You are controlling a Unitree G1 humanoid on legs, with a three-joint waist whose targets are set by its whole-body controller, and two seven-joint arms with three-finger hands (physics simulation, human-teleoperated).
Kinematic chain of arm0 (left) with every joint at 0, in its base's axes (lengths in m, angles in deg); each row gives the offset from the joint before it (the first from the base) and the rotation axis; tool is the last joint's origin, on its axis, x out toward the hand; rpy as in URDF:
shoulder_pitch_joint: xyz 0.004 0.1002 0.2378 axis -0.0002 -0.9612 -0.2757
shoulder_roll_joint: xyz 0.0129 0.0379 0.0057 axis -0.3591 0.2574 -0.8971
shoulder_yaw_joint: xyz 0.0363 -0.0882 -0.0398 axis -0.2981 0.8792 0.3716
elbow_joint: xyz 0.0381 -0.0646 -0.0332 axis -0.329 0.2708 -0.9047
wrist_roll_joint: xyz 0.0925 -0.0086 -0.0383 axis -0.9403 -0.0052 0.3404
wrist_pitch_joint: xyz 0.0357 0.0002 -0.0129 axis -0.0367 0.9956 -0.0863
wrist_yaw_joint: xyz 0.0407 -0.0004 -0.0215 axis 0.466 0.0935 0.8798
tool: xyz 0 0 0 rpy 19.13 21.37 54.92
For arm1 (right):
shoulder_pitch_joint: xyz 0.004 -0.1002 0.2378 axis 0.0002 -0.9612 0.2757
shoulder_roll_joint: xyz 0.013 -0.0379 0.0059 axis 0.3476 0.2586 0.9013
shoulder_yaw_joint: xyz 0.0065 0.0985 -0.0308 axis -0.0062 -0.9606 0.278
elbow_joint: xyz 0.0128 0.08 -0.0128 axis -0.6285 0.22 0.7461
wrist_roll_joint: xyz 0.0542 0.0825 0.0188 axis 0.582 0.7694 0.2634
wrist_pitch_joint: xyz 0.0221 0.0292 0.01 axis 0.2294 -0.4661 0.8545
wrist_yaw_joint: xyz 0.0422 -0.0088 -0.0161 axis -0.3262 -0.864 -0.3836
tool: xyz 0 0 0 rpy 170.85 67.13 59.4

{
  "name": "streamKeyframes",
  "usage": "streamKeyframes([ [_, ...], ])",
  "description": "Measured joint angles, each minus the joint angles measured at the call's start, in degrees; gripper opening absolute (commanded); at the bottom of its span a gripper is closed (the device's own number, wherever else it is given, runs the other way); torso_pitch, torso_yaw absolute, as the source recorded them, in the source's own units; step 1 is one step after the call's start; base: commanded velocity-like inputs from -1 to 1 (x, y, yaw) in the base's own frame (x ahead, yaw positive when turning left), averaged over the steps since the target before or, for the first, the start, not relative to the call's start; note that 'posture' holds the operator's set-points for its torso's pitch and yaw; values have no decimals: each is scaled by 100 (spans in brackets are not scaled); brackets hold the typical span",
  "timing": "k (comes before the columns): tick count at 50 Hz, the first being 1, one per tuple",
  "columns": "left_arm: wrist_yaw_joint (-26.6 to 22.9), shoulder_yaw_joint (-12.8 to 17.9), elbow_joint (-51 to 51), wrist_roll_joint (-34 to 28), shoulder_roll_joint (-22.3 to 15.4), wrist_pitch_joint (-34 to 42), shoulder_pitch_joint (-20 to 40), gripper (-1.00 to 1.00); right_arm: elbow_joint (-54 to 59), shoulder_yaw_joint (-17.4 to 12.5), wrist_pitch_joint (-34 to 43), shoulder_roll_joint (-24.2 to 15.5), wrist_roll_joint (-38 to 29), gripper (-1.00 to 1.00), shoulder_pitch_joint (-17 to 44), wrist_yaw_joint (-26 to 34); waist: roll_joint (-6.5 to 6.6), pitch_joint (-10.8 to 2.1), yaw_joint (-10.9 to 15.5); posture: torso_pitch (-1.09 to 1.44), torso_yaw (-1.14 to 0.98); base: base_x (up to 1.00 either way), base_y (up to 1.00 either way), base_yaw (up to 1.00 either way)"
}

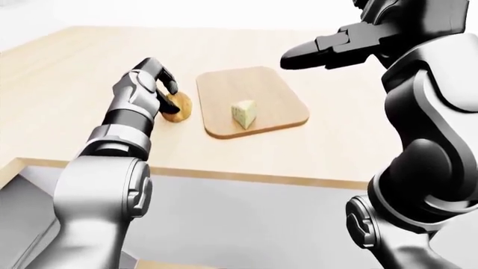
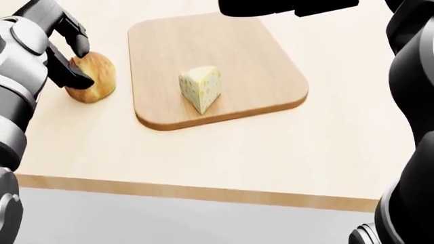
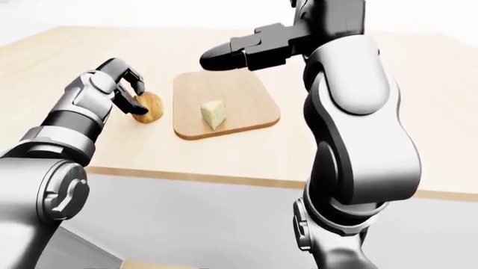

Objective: Place the bread and cheese on the cutting board.

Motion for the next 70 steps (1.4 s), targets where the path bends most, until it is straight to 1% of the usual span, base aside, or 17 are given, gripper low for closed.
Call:
streamKeyframes([
  [8, 61, -16, 12, -31, 0, -29, 24, -100, 33, -21, -28, 2, -3, 100, -8, -1, -6, 32, -12, 0, 0, 0, 0, 0],
  [13, 89, 36, 109, 6, -25, -17, 117, -100, 15, -11, -32, 3, 1, 100, -9, -4, -23, 52, -11, 0, 0, 0, 0, 0],
  [22, 443, 115, 189, 140, -84, -45, 281, -100, 31, 12, -20, 13, 3, 100, -23, 6, -71, 96, -6, 0, 0, 0, 0, 0],
  [28, 597, 122, 157, 170, -127, -87, 370, -100, -12, 36, 10, 28, -11, 100, -20, 9, -76, 84, 4, 0, 0, 0, 0, 0],
  [37, 544, 91, 189, 147, -161, -32, 645, -100, 15, 19, 4, 28, -44, 100, -14, 31, -81, 100, 14, 0, 0, 0, 0, 0],
  [44, 431, 63, 159, 111, -7, -14, 993, -100, -34, -126, 115, -94, 6, 100, 159, 56, -99, 109, 19, 0, 0, 0, 0, 0],
  [49, 387, 36, 135, 78, 118, -50, 1117, -100, -75, -185, 169, -169, 60, 100, 237, 17, -96, 107, 11, 0, 0, 0, 0, 0],
  [55, 371, 30, 153, 65, 292, -57, 1146, -100, -68, -214, 210, -231, 145, 100, 266, -29, -99, 123, 11, 0, 0, 0, 0, 0],
  [66, 421, -8, 171, 114, 745, -111, 1152, -100, -111, -229, 248, -299, 284, 100, 278, -105, -142, 145, 17, 0, 0, 0, 0, 0],
  [70, 435, -24, 164, 134, 811, -146, 1142, -100, -85, -225, 235, -314, 328, 100, 283, -124, -144, 143, 10, 0, 0, 0, 0, 0],
])
